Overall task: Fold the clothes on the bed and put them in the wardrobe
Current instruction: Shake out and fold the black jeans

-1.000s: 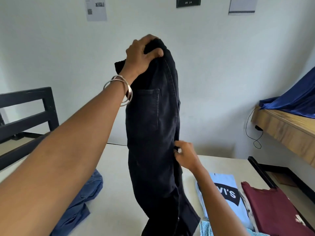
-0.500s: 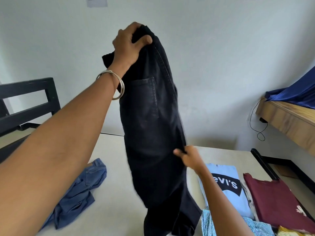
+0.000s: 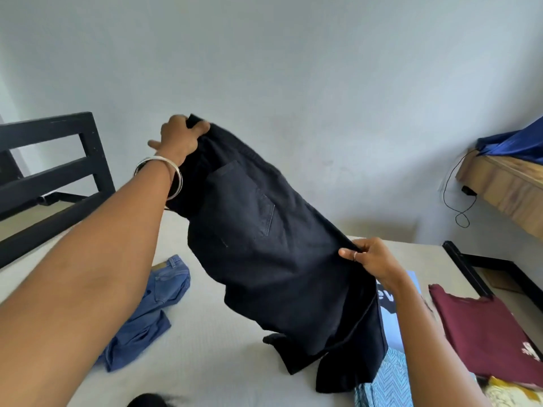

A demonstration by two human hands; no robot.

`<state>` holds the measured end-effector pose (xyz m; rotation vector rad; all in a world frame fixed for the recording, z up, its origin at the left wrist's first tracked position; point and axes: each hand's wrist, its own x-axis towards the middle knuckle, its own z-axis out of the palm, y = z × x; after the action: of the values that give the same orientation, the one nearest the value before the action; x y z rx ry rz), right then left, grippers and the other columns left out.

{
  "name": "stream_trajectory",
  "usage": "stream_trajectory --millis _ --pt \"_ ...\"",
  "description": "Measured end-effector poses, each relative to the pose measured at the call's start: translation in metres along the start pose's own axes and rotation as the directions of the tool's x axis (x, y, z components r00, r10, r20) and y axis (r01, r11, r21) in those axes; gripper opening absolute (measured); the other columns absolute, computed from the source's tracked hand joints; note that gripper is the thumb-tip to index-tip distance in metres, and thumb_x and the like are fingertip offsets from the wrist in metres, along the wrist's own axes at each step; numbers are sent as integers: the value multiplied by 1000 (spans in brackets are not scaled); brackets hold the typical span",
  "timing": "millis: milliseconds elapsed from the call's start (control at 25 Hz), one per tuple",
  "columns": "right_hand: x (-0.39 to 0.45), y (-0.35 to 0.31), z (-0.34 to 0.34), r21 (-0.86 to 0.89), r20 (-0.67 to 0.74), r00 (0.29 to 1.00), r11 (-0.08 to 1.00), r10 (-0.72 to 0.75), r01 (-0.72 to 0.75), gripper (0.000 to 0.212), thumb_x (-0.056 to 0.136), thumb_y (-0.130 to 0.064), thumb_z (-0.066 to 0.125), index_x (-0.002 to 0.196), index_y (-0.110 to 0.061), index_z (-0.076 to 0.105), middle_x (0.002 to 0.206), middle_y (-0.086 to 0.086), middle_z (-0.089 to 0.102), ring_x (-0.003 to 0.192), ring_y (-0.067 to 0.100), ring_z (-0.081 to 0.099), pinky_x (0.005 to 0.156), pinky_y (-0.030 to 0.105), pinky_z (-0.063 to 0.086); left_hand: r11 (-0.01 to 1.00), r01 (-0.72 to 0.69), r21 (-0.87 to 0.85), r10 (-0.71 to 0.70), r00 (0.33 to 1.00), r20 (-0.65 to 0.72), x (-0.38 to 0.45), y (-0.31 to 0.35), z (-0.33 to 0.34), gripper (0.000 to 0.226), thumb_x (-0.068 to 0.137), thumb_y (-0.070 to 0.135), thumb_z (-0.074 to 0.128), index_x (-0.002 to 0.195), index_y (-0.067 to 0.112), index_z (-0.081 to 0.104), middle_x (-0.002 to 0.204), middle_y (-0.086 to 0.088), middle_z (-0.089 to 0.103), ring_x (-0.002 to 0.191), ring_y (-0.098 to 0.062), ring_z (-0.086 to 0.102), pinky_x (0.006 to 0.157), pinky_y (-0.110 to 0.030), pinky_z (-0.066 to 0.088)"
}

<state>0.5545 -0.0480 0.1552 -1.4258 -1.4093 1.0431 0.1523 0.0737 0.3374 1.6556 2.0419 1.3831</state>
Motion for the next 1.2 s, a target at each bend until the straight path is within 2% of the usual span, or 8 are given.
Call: stream_trajectory --millis 200,400,560,680,760,920,1040,1200 --pt "26 -7 16 -282 -504 829 953 -242 107 33 83 -2 70 105 -25 62 90 -2 68 79 15 61 77 28 46 896 76 -437 -23 992 124 -5 -75 22 21 97 24 54 117 17 57 113 -2 62 102 -16 60 90 -30 51" --pt "-1 37 93 -422 -18 960 873 -280 247 36 64 1 67 85 -29 67 72 -19 61 60 0 55 59 12 42 630 237 -740 -308 950 43 -62 -223 7 22 101 9 43 83 21 51 94 3 67 88 -7 65 74 -20 53" --pt "-32 122 203 -664 587 803 630 105 403 35 74 -14 60 108 -25 60 109 -4 57 98 18 59 85 34 44 464 656 -595 -726 666 169 -154 -357 15 32 101 8 39 72 20 43 54 5 54 38 2 50 38 -13 43" --pt "-60 172 262 -771 634 699 344 332 536 34 89 -6 51 121 -15 51 123 9 50 112 31 52 89 42 38 189 903 -387 -854 345 389 -234 -415 67 34 100 34 47 70 22 39 53 3 39 27 -4 30 42 -17 30" --pt "-67 187 278 -785 610 739 349 287 512 27 90 -6 47 116 -14 51 116 6 53 107 29 53 80 38 35 140 946 -294 -859 263 439 -260 -430 107 37 96 39 55 68 21 38 51 2 33 30 -7 28 45 -17 27" --pt "-54 208 284 -818 495 862 389 105 422 34 73 -28 75 101 -27 56 93 -6 54 80 17 55 63 30 40 202 925 -321 -824 338 455 -247 -420 157 38 81 48 71 85 13 57 83 -2 60 68 -15 57 61 -26 48" --pt "-45 213 290 -864 444 882 335 159 375 68 51 -35 88 112 -22 60 95 1 57 78 22 56 59 37 47 55 906 -419 -843 267 467 -220 -427 178 92 56 54 84 130 10 51 122 -3 61 104 -27 64 87 -47 55" --pt "-42 212 300 -931 308 948 227 76 285 81 55 -5 74 134 -11 56 102 15 58 80 32 53 60 45 45 14 807 -591 -740 406 537 -181 -401 184 83 51 43 89 124 11 62 121 -7 67 102 -25 67 80 -40 57"
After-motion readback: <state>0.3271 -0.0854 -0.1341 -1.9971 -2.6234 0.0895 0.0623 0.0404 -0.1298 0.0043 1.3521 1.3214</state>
